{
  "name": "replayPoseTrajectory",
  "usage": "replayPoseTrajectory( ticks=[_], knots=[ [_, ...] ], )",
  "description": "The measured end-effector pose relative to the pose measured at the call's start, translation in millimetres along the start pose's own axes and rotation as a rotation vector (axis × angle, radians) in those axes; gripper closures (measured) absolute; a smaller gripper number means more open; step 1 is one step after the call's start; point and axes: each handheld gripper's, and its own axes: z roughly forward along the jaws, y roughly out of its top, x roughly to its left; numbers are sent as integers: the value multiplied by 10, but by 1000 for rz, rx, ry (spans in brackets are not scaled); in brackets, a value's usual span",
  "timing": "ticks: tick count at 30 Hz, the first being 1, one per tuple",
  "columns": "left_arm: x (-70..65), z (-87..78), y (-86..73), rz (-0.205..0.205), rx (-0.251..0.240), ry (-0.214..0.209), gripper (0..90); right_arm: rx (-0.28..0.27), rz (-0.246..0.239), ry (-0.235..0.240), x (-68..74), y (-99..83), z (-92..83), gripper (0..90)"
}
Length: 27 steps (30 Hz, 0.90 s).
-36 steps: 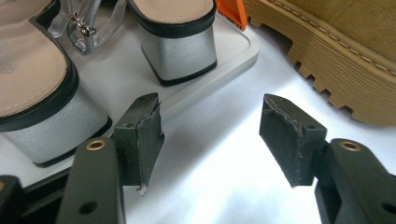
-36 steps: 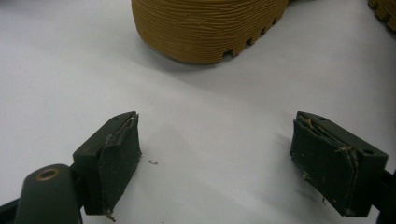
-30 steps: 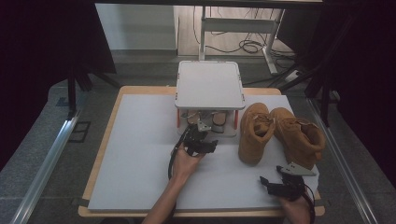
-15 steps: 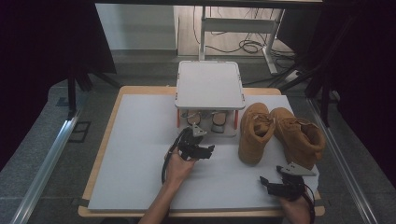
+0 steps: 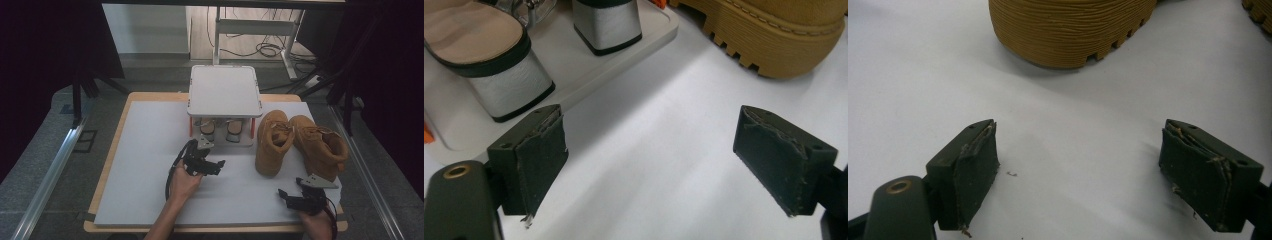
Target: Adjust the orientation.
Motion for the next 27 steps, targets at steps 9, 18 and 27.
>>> replayPoseTrajectory(
  ticks=[9, 18, 27],
  knots=[
    [49, -121, -123, 2, 18, -5, 120, 0, 0, 0, 0, 0, 0, 156],
    [94, -279, -275, 5, 18, -15, 116, 0, 0, 0, 1, 0, 0, 156],
    [171, -444, -479, -11, 23, 19, 116, 0, -1, -1, 1, 0, 0, 156]
  ],
)
